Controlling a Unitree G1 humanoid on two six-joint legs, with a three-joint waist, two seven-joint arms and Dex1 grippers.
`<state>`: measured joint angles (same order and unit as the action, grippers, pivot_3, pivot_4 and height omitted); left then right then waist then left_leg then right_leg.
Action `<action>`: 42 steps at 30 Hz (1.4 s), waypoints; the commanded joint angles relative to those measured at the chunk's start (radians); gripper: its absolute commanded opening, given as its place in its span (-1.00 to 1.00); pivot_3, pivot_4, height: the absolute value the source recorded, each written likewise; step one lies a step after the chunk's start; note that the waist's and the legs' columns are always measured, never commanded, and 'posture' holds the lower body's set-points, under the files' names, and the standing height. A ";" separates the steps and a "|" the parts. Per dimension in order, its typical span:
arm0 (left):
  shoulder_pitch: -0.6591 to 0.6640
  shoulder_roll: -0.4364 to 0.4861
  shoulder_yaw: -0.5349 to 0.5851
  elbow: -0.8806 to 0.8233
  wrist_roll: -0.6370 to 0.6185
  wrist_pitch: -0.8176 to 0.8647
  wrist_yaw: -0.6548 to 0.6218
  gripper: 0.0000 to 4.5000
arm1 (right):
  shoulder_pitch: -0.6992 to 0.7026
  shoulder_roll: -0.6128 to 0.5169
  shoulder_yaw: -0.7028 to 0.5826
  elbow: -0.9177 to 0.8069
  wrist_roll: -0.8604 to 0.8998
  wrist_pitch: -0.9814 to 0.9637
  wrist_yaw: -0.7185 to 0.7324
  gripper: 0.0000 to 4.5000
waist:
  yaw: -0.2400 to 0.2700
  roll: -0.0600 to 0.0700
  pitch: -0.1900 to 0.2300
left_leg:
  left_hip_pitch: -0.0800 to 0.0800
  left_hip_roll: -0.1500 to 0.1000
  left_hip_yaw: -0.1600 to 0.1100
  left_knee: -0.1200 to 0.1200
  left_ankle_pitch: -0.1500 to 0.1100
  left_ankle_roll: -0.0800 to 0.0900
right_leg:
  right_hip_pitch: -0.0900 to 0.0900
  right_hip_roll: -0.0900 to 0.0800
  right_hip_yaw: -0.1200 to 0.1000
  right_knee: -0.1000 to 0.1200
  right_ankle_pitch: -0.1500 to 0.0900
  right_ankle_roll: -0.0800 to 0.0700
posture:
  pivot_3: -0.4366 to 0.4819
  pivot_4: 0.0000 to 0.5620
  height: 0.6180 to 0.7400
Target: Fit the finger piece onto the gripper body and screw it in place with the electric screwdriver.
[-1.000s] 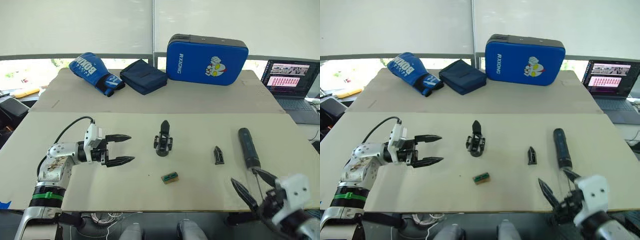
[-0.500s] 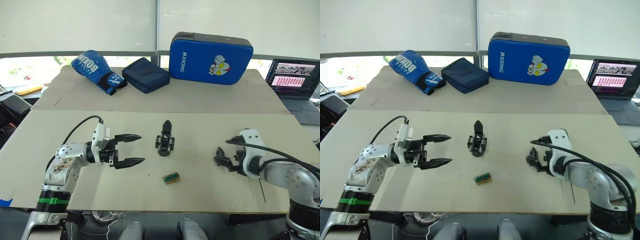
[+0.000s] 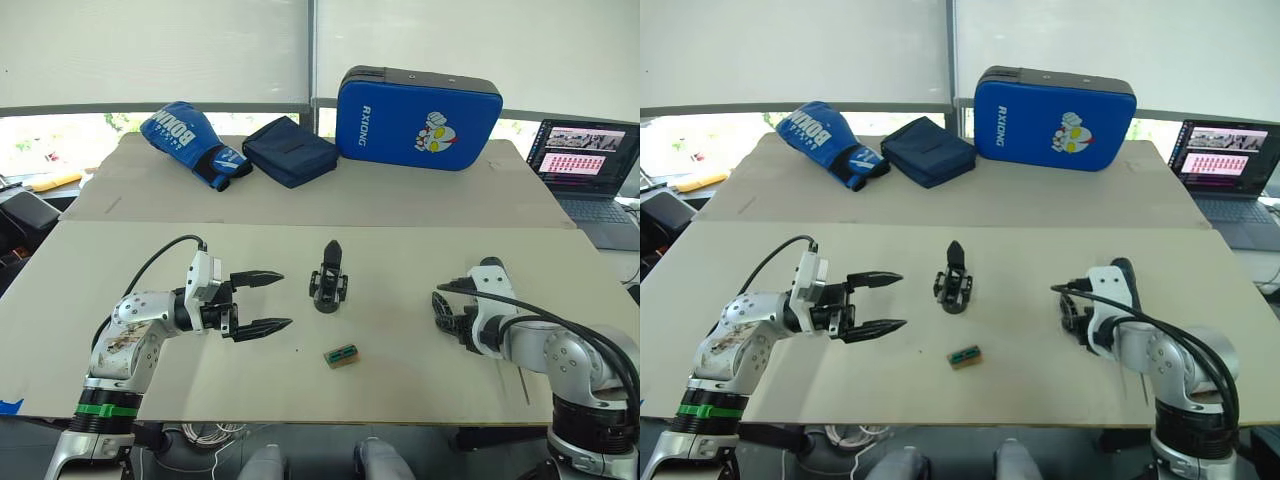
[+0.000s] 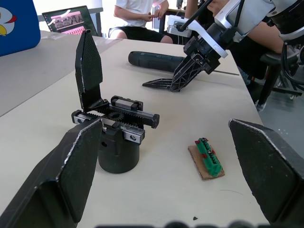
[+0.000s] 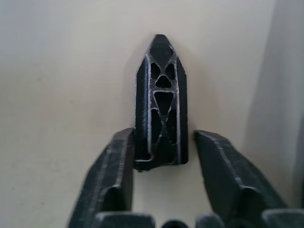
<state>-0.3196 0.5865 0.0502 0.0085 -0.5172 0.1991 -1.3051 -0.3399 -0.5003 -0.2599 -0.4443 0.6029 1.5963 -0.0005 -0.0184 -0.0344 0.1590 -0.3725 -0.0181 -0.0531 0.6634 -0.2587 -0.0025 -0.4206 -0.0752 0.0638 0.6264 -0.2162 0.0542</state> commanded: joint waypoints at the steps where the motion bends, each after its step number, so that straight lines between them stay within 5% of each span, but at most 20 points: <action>1: -0.021 -0.008 0.011 -0.030 -0.024 -0.007 0.008 1.00 | -0.013 0.030 -0.029 -0.068 0.021 -0.003 0.049 -0.51 | 0.000 0.000 0.000 | 0.000 0.000 0.000 0.000 0.000 0.000 | 0.000 0.000 0.000 0.000 0.000 0.000 | -0.05 -0.47 1.00; 8: -0.131 -0.109 0.080 -0.116 -0.192 0.220 0.258 1.00 | -0.034 -0.076 -0.059 -0.302 -0.030 -0.384 0.179 -0.51 | 0.002 0.004 0.003 | -0.003 -0.001 -0.001 0.001 0.000 0.000 | -0.002 -0.001 -0.001 0.000 0.000 0.001 | -0.05 -0.47 1.00; 18: -0.360 -0.379 0.098 -0.160 -0.413 0.528 0.721 1.00 | -0.138 -0.080 0.313 -0.260 -0.353 -0.957 0.249 -0.51 | -0.006 0.004 0.003 | -0.003 -0.001 -0.001 0.003 0.000 0.000 | -0.002 0.000 0.000 0.001 0.001 0.001 | -0.05 -0.47 1.00; 26: -0.412 -0.533 0.151 -0.124 -0.482 0.527 0.909 1.00 | -0.155 -0.051 0.414 -0.190 -0.498 -1.123 0.294 -0.51 | -0.001 0.003 0.003 | -0.003 -0.003 -0.001 0.003 0.000 0.000 | -0.002 -0.001 0.000 0.000 0.001 0.001 | -0.05 -0.47 1.00; 31: -0.408 -0.549 0.161 -0.137 -0.499 0.533 0.945 1.00 | -0.139 -0.029 0.409 -0.186 -0.528 -1.138 0.313 -0.51 | 0.000 0.003 0.003 | -0.003 -0.003 -0.001 0.003 0.000 0.000 | -0.002 -0.001 0.000 0.000 0.001 0.001 | -0.05 -0.47 1.00; 35: -0.386 -0.579 0.137 -0.177 -0.516 0.548 0.967 0.44 | -0.135 -0.019 0.407 -0.180 -0.546 -1.143 0.327 -0.51 | 0.003 0.003 0.003 | -0.003 -0.003 -0.001 0.003 0.000 -0.001 | -0.002 -0.001 0.000 0.000 0.001 0.001 | -0.05 -0.47 1.00; 42: -0.400 -0.595 0.135 -0.171 -0.525 0.532 0.991 -1.00 | -0.121 -0.011 0.394 -0.180 -0.562 -1.134 0.347 -0.51 | 0.003 0.003 0.003 | -0.003 -0.003 -0.001 0.003 0.000 -0.001 | -0.002 -0.001 0.000 0.000 0.001 0.001 | -0.05 -0.47 1.00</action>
<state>-0.6952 -0.0089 0.1872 -0.1402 -1.0289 0.7431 -0.3175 -0.4615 -0.5173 0.1604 -0.5966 0.0510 0.4666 0.3437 -0.0159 -0.0311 0.1622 -0.3756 -0.0210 -0.0538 0.6663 -0.2584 -0.0031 -0.4226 -0.0761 0.0641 0.6262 -0.2154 0.0550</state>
